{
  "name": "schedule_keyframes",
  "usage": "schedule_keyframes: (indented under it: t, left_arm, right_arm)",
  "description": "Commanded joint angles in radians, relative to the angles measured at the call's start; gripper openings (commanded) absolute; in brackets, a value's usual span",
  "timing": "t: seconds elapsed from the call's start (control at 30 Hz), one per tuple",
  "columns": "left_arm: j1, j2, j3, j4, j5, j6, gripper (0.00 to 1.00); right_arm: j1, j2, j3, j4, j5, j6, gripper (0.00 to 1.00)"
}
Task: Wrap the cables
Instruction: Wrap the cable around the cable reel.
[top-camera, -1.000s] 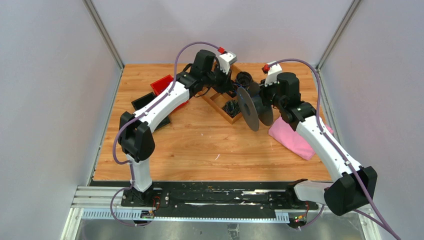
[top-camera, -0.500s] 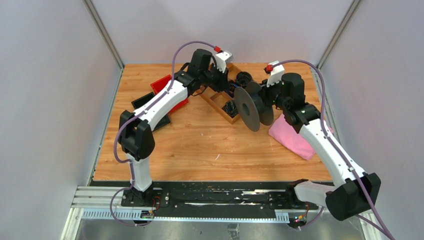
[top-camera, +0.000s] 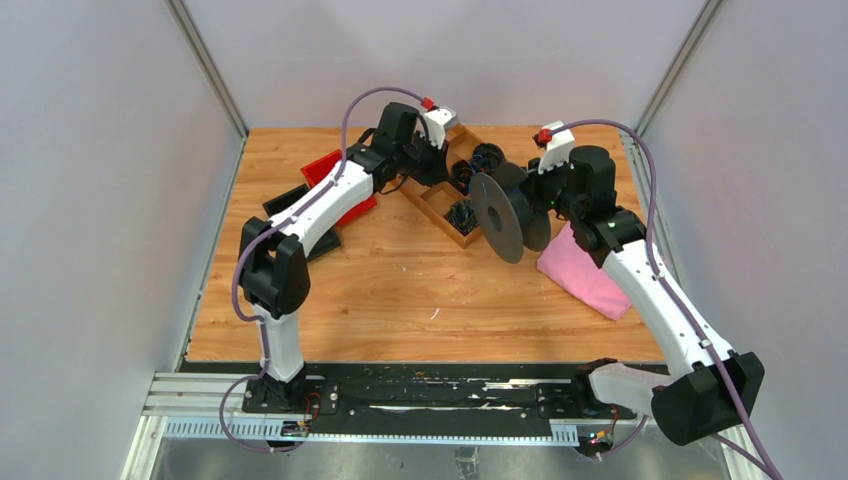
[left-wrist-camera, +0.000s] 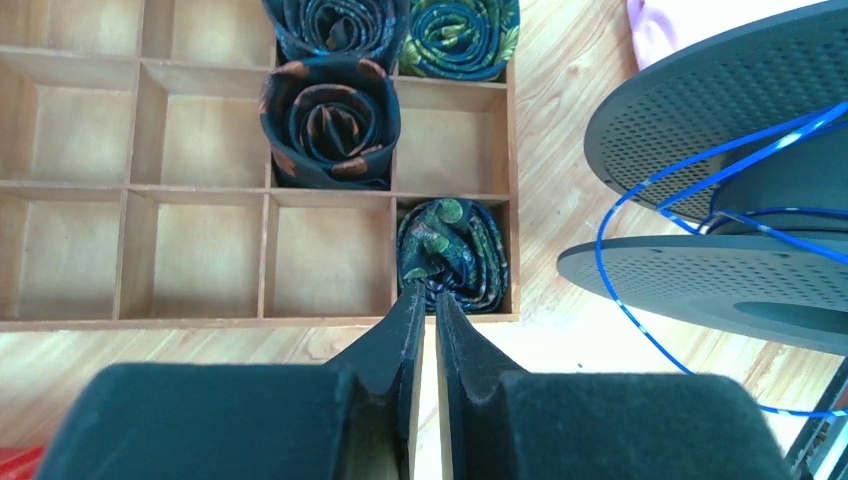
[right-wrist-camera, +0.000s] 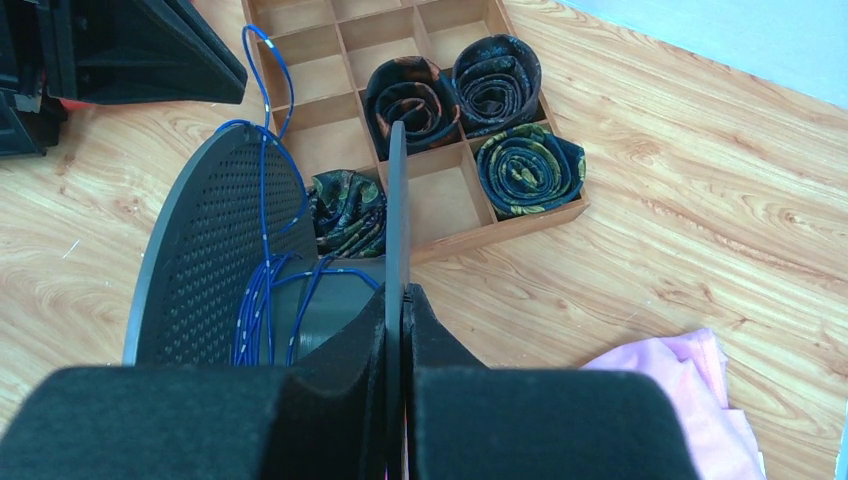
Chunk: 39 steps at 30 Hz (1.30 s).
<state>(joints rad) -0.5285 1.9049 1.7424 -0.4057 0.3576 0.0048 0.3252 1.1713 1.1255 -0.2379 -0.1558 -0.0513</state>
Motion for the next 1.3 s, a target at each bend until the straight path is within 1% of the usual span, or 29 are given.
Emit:
schedule_keyframes:
  t: [0.0,0.13,0.23,0.3,0.4,0.47,0.53,0.7,0.9,1.23,1.27]
  left_arm:
    - [0.013,0.009,-0.021,0.024,0.014,0.015,0.13]
    - [0.031,-0.024,-0.068,0.054,0.097,0.005,0.20]
    - [0.045,-0.064,-0.121,0.102,0.231,-0.005,0.27]
    - [0.047,-0.086,-0.161,0.139,0.319,-0.016,0.34]
    - [0.045,-0.125,-0.241,0.226,0.413,-0.056,0.45]
    - [0.047,-0.151,-0.290,0.295,0.462,-0.080,0.50]
    - [0.046,-0.166,-0.327,0.364,0.488,-0.149,0.53]
    - [0.046,-0.145,-0.359,0.484,0.497,-0.389,0.56]
    - [0.036,-0.079,-0.342,0.495,0.471,-0.578,0.56]
    - [0.009,-0.034,-0.352,0.498,0.432,-0.678,0.56]
    - [0.007,-0.027,-0.348,0.499,0.433,-0.686,0.55]
  right_arm:
    - [-0.018,-0.027,0.040,0.040,-0.025,-0.005,0.01]
    - [-0.020,-0.026,0.046,0.036,-0.018,-0.013,0.01]
    - [-0.020,-0.025,0.046,0.034,-0.033,-0.013,0.01]
    - [-0.021,-0.023,0.045,0.034,-0.039,-0.012,0.01]
    - [-0.020,-0.019,0.047,0.035,-0.041,-0.012,0.01]
    - [-0.021,-0.016,0.048,0.037,-0.043,-0.010,0.01]
    - [-0.020,-0.014,0.047,0.037,-0.044,-0.009,0.01]
    - [-0.020,-0.015,0.049,0.038,-0.048,-0.007,0.01]
    - [-0.020,-0.013,0.051,0.035,-0.051,-0.004,0.01]
    - [-0.020,-0.012,0.048,0.035,-0.049,-0.004,0.01]
    - [-0.020,-0.011,0.048,0.035,-0.049,-0.004,0.01]
